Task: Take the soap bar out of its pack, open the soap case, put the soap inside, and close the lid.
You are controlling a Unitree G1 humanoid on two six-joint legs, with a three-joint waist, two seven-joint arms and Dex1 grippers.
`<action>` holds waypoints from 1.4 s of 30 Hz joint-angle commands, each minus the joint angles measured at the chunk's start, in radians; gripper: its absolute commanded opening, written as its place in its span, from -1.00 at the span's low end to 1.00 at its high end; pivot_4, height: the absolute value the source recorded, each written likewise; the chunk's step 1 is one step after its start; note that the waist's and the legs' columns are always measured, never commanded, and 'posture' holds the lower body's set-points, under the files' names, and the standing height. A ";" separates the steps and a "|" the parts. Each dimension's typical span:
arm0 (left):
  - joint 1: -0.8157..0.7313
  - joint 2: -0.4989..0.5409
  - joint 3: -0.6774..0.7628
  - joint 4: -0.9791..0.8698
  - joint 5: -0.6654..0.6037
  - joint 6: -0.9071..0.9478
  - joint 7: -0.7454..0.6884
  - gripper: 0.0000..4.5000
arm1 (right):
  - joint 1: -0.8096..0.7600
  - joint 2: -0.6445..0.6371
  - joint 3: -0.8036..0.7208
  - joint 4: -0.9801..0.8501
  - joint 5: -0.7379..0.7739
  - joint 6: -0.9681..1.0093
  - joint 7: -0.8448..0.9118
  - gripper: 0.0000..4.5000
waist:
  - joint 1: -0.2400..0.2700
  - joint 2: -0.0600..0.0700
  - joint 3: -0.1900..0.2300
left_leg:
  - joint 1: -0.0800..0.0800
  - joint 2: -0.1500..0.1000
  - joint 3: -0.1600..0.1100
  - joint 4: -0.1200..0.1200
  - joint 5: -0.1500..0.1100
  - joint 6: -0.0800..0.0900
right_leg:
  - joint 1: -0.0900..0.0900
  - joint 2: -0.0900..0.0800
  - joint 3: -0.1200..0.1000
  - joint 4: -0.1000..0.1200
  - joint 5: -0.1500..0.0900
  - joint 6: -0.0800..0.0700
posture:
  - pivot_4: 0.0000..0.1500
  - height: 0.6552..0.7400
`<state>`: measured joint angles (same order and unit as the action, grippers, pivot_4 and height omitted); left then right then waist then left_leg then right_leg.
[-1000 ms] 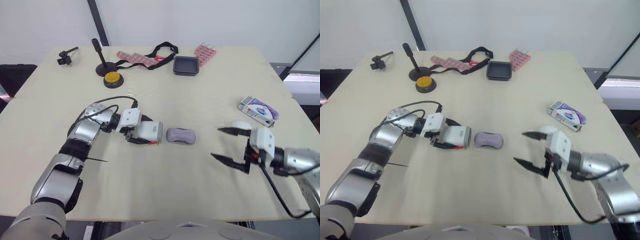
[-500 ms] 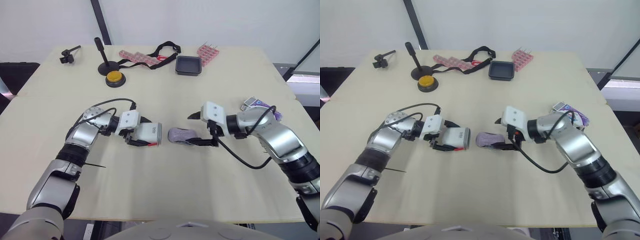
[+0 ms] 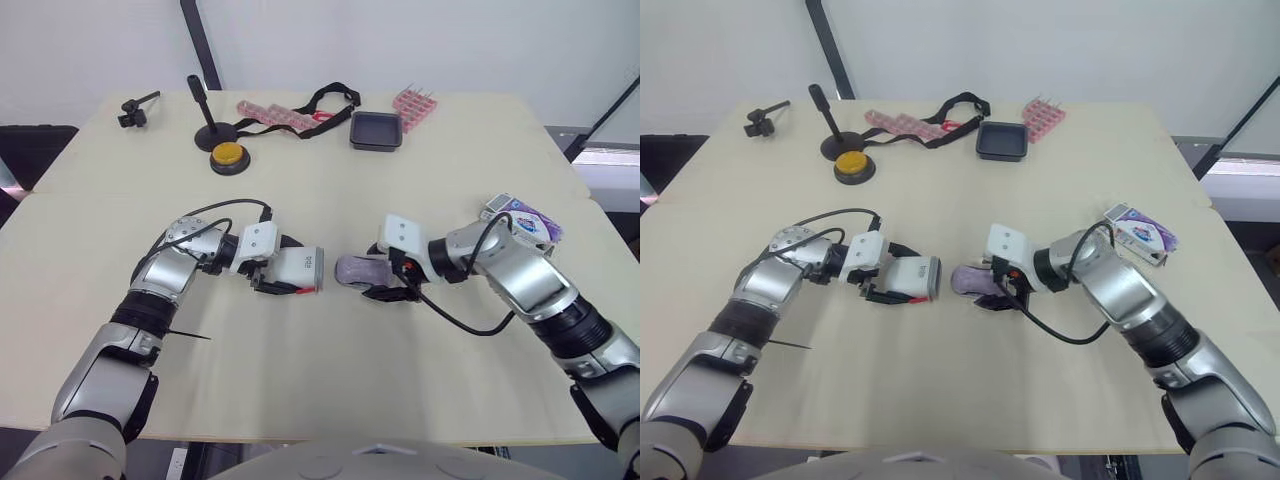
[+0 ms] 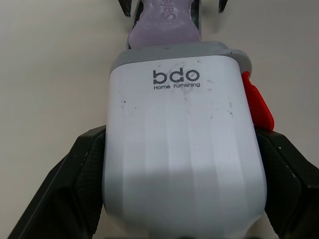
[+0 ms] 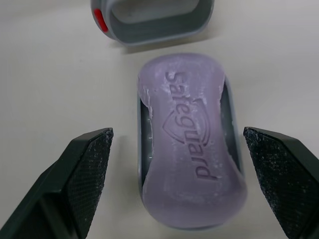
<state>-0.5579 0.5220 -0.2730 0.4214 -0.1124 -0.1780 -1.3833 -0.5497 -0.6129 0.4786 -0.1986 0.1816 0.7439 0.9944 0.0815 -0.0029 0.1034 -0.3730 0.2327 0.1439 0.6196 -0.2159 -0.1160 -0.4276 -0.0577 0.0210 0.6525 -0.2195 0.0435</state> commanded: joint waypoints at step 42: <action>0.004 -0.047 0.011 -0.042 -0.024 0.021 0.025 0.55 | -0.126 -0.045 0.071 -0.055 -0.073 -0.004 0.126 0.13 | 0.003 0.000 0.001 | 0.000 0.000 0.000 -0.002 0.001 -0.001 | 0.000 0.001 0.000 0.000 0.000 0.000 | 1.00 0.74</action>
<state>-0.5530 0.4733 -0.2742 0.4136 -0.1171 -0.1573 -1.3576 -0.6582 -0.6523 0.5566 -0.2246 0.1155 0.7391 1.1151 0.0842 -0.0029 0.1039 -0.3729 0.2330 0.1441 0.6176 -0.2152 -0.1172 -0.4278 -0.0567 0.0210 0.6521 -0.2195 0.0435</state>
